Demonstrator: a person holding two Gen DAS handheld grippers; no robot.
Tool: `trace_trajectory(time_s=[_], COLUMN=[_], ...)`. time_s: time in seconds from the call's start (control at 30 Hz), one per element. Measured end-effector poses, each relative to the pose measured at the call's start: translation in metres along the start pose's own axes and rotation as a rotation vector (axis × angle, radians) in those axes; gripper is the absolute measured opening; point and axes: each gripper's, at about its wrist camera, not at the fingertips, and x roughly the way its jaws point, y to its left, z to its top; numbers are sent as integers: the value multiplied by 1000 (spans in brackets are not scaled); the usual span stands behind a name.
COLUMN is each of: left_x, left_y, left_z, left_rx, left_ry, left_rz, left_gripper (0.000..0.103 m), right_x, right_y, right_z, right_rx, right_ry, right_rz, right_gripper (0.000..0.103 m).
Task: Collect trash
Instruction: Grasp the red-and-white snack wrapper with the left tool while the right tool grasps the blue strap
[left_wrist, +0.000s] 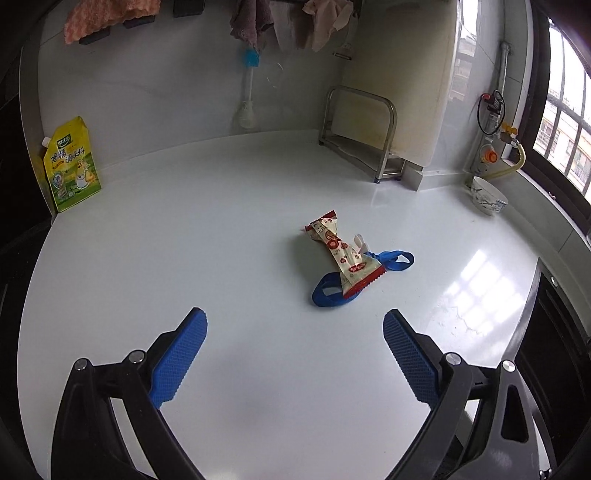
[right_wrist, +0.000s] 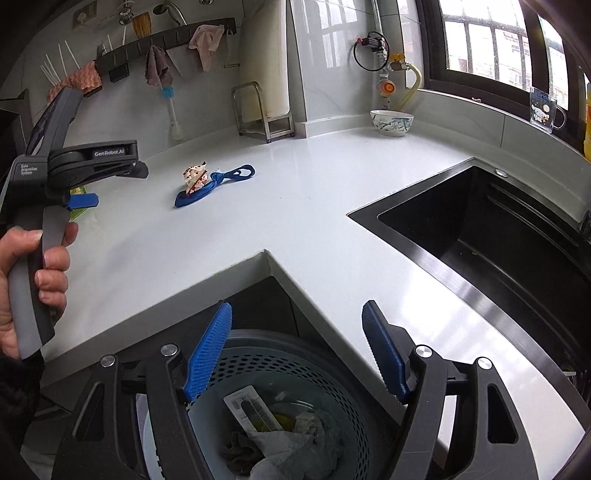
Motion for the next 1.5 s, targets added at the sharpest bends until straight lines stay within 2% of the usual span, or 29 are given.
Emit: trace_trajectory(time_s=[0.33, 0.6, 0.67, 0.73, 0.87, 0.93, 1.17, 1.3, 1.5], left_x=[68, 101, 107, 110, 106, 103, 87, 74, 62], left_y=[-23, -27, -27, -26, -20, -19, 8, 22, 39], left_z=[32, 43, 42, 39, 36, 35, 38, 39, 24], left_rx=[48, 33, 44, 57, 64, 94, 82, 99, 165], left_ry=[39, 89, 96, 108, 108, 104, 97, 73, 66], left_rz=[59, 34, 37, 31, -5, -8, -68, -71, -53], left_gripper=[94, 94, 85, 65, 40, 22, 20, 19, 18], right_x=[39, 54, 55, 56, 61, 63, 83, 91, 114], right_y=[0, 0, -1, -1, 2, 8, 41, 61, 90], right_z=[24, 31, 32, 33, 42, 51, 80, 96, 118], right_rx=[-16, -11, -8, -3, 9, 0, -38, -68, -73], right_ry=[25, 31, 29, 26, 23, 12, 4, 0, 10], right_rz=[35, 53, 53, 54, 68, 77, 127, 123, 131], right_gripper=[70, 70, 70, 70, 70, 70, 70, 70, 70])
